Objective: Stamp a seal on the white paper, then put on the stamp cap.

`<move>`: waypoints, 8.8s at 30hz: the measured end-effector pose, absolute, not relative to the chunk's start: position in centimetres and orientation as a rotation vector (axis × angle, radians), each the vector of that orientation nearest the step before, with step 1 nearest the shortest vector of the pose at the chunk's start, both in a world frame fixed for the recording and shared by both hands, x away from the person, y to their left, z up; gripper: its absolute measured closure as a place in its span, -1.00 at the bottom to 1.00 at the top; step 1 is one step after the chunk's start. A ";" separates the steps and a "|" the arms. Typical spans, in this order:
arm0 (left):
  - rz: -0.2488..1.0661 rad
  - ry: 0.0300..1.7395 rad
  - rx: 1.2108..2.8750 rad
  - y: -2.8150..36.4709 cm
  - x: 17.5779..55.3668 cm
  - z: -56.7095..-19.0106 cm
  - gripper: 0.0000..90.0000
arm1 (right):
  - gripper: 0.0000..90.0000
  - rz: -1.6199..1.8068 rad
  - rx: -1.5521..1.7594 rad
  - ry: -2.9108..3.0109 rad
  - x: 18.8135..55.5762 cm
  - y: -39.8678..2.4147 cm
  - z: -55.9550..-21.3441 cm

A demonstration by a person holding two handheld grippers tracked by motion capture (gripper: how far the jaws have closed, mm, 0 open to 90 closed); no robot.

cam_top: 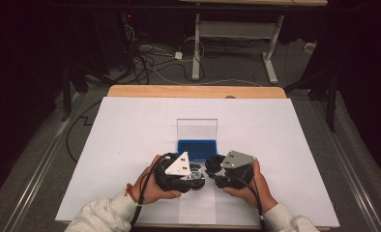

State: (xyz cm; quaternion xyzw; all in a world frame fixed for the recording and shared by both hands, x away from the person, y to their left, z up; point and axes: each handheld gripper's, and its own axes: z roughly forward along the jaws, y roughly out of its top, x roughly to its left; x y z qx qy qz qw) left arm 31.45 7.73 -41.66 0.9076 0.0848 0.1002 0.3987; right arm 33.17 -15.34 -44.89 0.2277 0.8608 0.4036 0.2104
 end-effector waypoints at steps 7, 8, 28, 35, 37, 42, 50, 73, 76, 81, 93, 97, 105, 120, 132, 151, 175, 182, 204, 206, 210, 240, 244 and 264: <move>0.230 0.181 2.340 7.1 30.7 -42.6 0.22 | -0.14 1.114 0.629 2.390 33.1 -15.5 -44.9; 0.228 0.180 2.346 7.0 30.6 -42.8 0.22 | -0.14 1.112 0.624 2.390 33.1 -15.6 -44.9; 0.206 0.158 2.401 6.7 29.7 -44.4 0.22 | -0.14 1.102 0.626 2.367 33.0 -15.8 -44.6; 0.216 0.166 2.406 6.6 29.6 -44.6 0.22 | -0.14 1.102 0.619 2.367 32.9 -15.7 -44.6; 0.213 0.171 2.411 6.6 29.6 -44.7 0.22 | -0.14 1.102 0.616 2.366 32.9 -15.7 -44.5; 0.211 0.181 2.415 6.7 29.6 -44.7 0.21 | -0.14 1.100 0.617 2.362 33.0 -15.8 -44.4; 0.214 0.172 2.428 6.7 29.7 -44.7 0.22 | -0.14 1.099 0.609 2.343 33.0 -16.2 -43.9; 0.173 0.196 2.418 6.7 29.9 -44.9 0.21 | -0.14 1.108 0.629 2.319 33.0 -17.4 -43.4; 0.169 0.198 2.415 6.8 29.9 -44.9 0.21 | -0.14 1.104 0.632 2.316 33.0 -17.6 -43.4; 0.177 0.203 2.414 6.7 29.8 -44.9 0.21 | -0.14 1.117 0.645 2.314 32.8 -18.0 -43.2; 0.179 0.204 2.420 6.6 29.8 -45.0 0.21 | -0.14 1.114 0.673 2.298 32.5 -19.4 -43.2; 0.170 0.212 2.415 6.7 29.8 -45.0 0.21 | -0.14 1.098 0.660 2.304 32.4 -19.4 -43.2; 0.173 0.213 2.413 6.7 29.8 -45.1 0.20 | -0.14 1.094 0.663 2.301 32.4 -19.5 -43.2; 0.174 0.230 2.433 6.4 29.9 -44.7 0.21 | -0.14 1.082 0.655 2.309 32.4 -19.5 -43.1; 0.220 0.250 2.307 8.0 30.1 -41.4 0.21 | -0.14 1.086 0.654 2.298 32.3 -19.6 -42.9; 0.337 0.359 2.255 12.0 31.0 -40.0 0.21 | -0.14 1.120 0.684 2.258 31.4 -21.5 -42.3; 0.451 0.532 2.198 17.2 32.2 -41.0 0.21 | -0.14 1.130 0.701 2.262 30.4 -22.1 -42.6; 0.441 0.532 2.183 17.6 32.6 -40.9 0.21 | -0.14 1.131 0.701 2.281 30.7 -21.3 -43.0; 0.417 0.499 2.170 16.3 33.3 -40.6 0.21 | -0.14 1.117 0.631 2.365 31.4 -18.4 -43.8; 0.407 0.490 2.166 16.0 33.3 -40.5 0.21 | -0.14 1.114 0.629 2.375 31.5 -18.1 -44.0; 0.402 0.471 2.156 15.2 33.3 -40.1 0.21 | -0.14 1.114 0.626 2.390 31.7 -17.4 -44.3; 0.315 0.334 2.118 8.7 33.8 -40.0 0.21 | -0.14 1.151 0.528 2.475 32.5 -11.9 -44.9; 0.312 0.333 2.095 8.3 33.8 -40.1 0.21 | -0.14 1.183 0.549 2.470 32.6 -12.1 -44.7; 0.253 0.334 2.026 7.8 34.3 -40.7 0.21 | -0.14 1.251 0.608 2.455 32.8 -12.7 -44.6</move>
